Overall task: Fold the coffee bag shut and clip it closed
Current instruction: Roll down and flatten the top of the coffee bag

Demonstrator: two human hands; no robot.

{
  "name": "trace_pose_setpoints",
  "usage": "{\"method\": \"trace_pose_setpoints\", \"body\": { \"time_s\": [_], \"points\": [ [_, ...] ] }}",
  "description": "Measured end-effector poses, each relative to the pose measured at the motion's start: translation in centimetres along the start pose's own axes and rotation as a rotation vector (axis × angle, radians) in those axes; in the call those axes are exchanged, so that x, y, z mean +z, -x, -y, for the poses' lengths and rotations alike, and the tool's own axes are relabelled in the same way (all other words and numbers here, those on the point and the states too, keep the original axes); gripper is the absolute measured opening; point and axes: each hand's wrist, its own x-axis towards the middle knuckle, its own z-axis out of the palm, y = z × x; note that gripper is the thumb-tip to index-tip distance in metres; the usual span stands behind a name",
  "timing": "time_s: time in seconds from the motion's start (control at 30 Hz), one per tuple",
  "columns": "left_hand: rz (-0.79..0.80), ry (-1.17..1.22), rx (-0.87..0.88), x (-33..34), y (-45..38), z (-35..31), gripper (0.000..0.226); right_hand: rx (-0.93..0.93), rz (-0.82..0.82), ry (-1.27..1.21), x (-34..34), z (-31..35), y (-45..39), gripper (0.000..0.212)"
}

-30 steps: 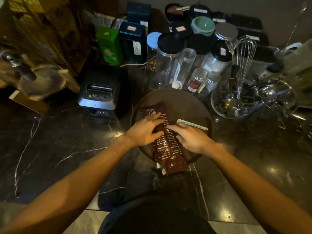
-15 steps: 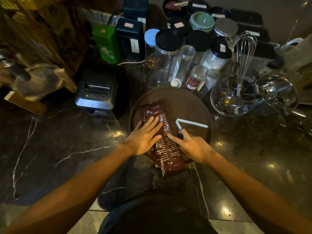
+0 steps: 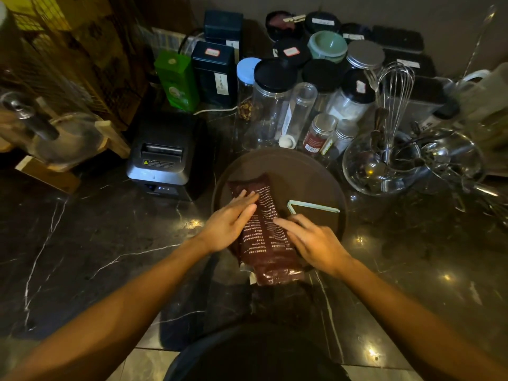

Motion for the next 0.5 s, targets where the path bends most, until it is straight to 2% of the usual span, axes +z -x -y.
{"method": "trace_pose_setpoints", "body": {
  "time_s": [0.13, 0.3, 0.4, 0.5],
  "points": [
    [-0.060, 0.152, -0.004, -1.0, -0.3, -1.7, 0.051, 0.098, -0.172, -0.312, -1.6, 1.6, -1.4, 0.055],
    [-0.105, 0.416, 0.013, -2.3, -0.1, -4.2, 0.053, 0.304, -0.388, -0.583, -2.6, 2.7, -4.8, 0.038],
    [-0.083, 0.377, 0.099, -2.6, 0.1, -5.1, 0.060, 0.395, -0.487, -0.745, -4.4, 3.6, -6.9, 0.029],
    [-0.037, 0.259, 0.166, -2.5, -0.1, -5.5, 0.061, 0.366, -0.540, -0.816, -5.8, 4.1, -8.3, 0.025]
  ]
}}
